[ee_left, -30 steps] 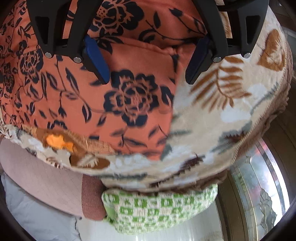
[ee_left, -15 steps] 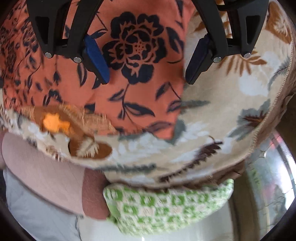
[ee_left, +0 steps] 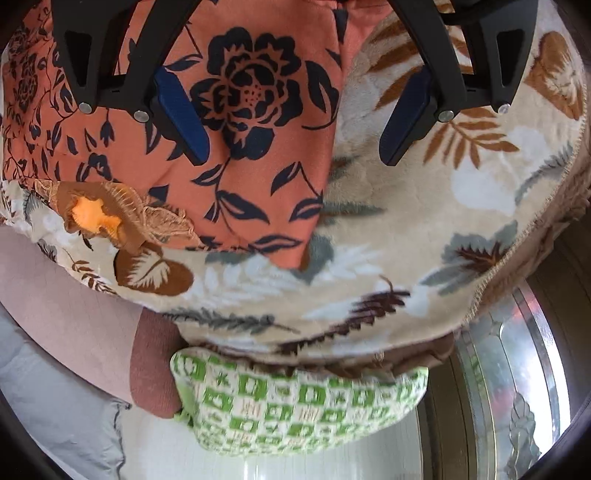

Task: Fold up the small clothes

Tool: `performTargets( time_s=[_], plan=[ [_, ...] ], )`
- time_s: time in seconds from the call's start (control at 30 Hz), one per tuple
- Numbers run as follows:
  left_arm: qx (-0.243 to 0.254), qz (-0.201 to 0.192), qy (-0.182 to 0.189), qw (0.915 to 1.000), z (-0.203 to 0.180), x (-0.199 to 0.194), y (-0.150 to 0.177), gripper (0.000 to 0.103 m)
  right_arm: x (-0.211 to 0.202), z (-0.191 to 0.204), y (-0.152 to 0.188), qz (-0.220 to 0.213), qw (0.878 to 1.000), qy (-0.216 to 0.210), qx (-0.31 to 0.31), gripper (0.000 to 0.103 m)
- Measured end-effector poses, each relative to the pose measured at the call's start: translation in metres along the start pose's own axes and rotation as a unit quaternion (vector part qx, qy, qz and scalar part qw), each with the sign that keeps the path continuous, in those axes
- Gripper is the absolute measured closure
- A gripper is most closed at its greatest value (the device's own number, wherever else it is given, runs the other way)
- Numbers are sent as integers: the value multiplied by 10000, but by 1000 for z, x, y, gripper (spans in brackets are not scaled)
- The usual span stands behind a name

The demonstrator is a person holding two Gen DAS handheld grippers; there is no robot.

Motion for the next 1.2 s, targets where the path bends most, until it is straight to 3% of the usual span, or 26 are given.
performTargets(
  time_s=[0.07,0.13,0.2,0.3,0.43,0.5,0.57,0.63,0.7,0.8,0.93,1.03,1.13,1.2],
  plan=[
    [126,58,-155,9998,-2,2,2,9,6,11,10,144,9995,85,-249,74],
    [288,437,-372,9979,-3,16,12,9,15,14,19,369,9986,139,-339,74],
    [197,474,-304,9982,-2,18,16,9,30,7,31,831,9949,477,-310,75],
    [191,413,-190,9988,-4,7,13,9,31,9,34,757,9953,503,-339,75],
    [312,-146,-263,9991,-10,-11,12,9,20,21,36,648,9970,278,-328,75],
    [466,-40,-330,9984,-12,-7,18,9,19,31,41,620,9960,366,-523,75],
    [666,386,-314,9965,-15,11,30,8,17,41,49,762,9937,375,-725,75],
    [377,222,-186,9989,-7,7,31,5,26,49,63,886,9893,593,-997,75],
    [313,512,-5,9982,-4,3,30,5,24,56,67,712,9859,812,-1276,75],
    [419,110,-34,9991,-2,-23,30,5,15,60,70,638,9888,768,-1109,75],
    [519,-162,214,9983,2,-61,61,5,-11,62,86,542,9955,501,-587,75],
    [385,-129,484,9980,3,-83,88,5,-30,68,109,614,9952,465,-596,75],
    [583,-338,478,9966,3,-108,127,5,-52,73,140,740,9944,429,-623,75],
    [685,-235,561,9958,2,-116,149,5,-61,73,158,905,9927,436,-664,75]
  ],
)
Point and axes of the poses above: each gripper's, at about its wrist camera, not at the fingertips, and x roughly the way its jaws point, z to its left, y to its underside, the point moved 4 cm from there along x, roughly the way its jaws point
